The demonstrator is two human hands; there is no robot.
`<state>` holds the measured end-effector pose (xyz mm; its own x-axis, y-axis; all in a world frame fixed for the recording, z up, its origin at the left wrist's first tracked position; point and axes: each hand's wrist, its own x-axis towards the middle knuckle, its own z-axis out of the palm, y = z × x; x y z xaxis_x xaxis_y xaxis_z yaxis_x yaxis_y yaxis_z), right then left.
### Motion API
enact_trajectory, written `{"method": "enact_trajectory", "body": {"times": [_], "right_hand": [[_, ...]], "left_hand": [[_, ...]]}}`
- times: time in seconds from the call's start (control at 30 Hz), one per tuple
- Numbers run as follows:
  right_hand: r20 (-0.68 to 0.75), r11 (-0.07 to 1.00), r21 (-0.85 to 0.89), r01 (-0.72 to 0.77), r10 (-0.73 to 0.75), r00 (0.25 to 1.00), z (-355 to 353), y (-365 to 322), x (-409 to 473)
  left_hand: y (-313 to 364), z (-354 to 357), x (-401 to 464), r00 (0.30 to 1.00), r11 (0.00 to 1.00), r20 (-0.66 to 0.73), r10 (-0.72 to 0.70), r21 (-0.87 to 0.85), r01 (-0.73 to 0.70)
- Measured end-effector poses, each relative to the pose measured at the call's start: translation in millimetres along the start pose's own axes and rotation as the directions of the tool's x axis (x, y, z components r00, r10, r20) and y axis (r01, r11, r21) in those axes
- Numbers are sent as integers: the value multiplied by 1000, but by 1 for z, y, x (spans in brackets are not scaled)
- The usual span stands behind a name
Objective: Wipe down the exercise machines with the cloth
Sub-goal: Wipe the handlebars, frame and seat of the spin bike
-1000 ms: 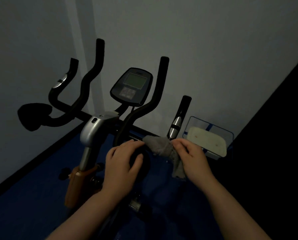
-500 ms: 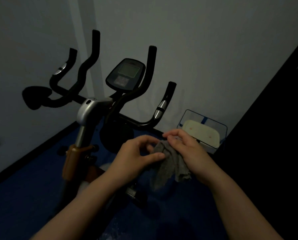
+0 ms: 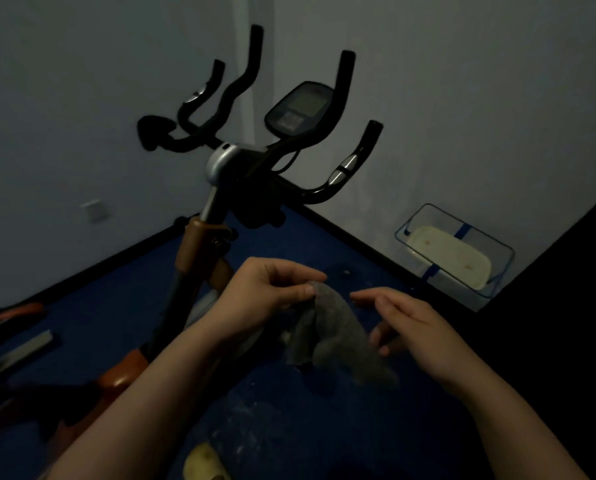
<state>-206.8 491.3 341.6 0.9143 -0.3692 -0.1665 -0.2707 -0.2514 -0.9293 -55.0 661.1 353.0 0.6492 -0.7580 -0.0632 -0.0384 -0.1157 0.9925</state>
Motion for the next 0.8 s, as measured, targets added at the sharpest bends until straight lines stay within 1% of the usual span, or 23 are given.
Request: {"method": "enact_trajectory", "body": {"times": [0.07,0.13,0.2,0.27,0.3,0.37,0.4,0.43,0.47,0.53,0.6,0.67,0.73,0.8], "right_hand": [[60,1000,19,12,-13,998,8,-2,-2],[106,998,1,63,-62,992,22,-7,-3],[179,992,-32,125,-117,977,42,-16,-3],[234,985,-71,160,-139,962,67,-23,-7],[228,980,-95,174,-149,962,78,-25,-8],[140,982,-90,167,-153,978,98,-27,-10],[103,988,-50,143,-137,985,106,-28,-11],[95,994,-18,107,-105,990,114,-28,-12],[126,998,-19,59,-56,990,123,-29,-14],[263,999,0,-39,38,964,148,-32,-20],[397,977,128,-170,106,911,181,-36,-27],[464,942,226,-249,121,878,212,-40,-32],[471,894,344,-288,101,876,235,-48,-37],[408,816,495,-299,86,909,251,-56,-39]], "left_hand": [[-2,-3,-21,999,998,-23,-49,-38,49],[-5,-9,-41,996,995,-45,-82,-64,79],[-4,-17,-60,994,995,-64,-89,-53,86],[-1,-25,-78,990,995,-108,-91,-50,85],[0,-30,-86,985,995,-144,-91,-63,82],[1,-42,-103,970,993,-229,-83,-100,62],[0,-49,-112,959,993,-275,-69,-110,40],[-2,-56,-121,946,992,-319,-58,-126,19],[-4,-63,-130,932,988,-359,-56,-157,-2],[-10,-75,-149,907,971,-415,-71,-237,-33],[-18,-87,-170,891,951,-442,-103,-308,-43],[-28,-102,-193,879,940,-458,-134,-340,-34],[-36,-122,-219,853,955,-507,-122,-295,-39],[-41,-143,-244,816,975,-574,-74,-215,-62]]}}
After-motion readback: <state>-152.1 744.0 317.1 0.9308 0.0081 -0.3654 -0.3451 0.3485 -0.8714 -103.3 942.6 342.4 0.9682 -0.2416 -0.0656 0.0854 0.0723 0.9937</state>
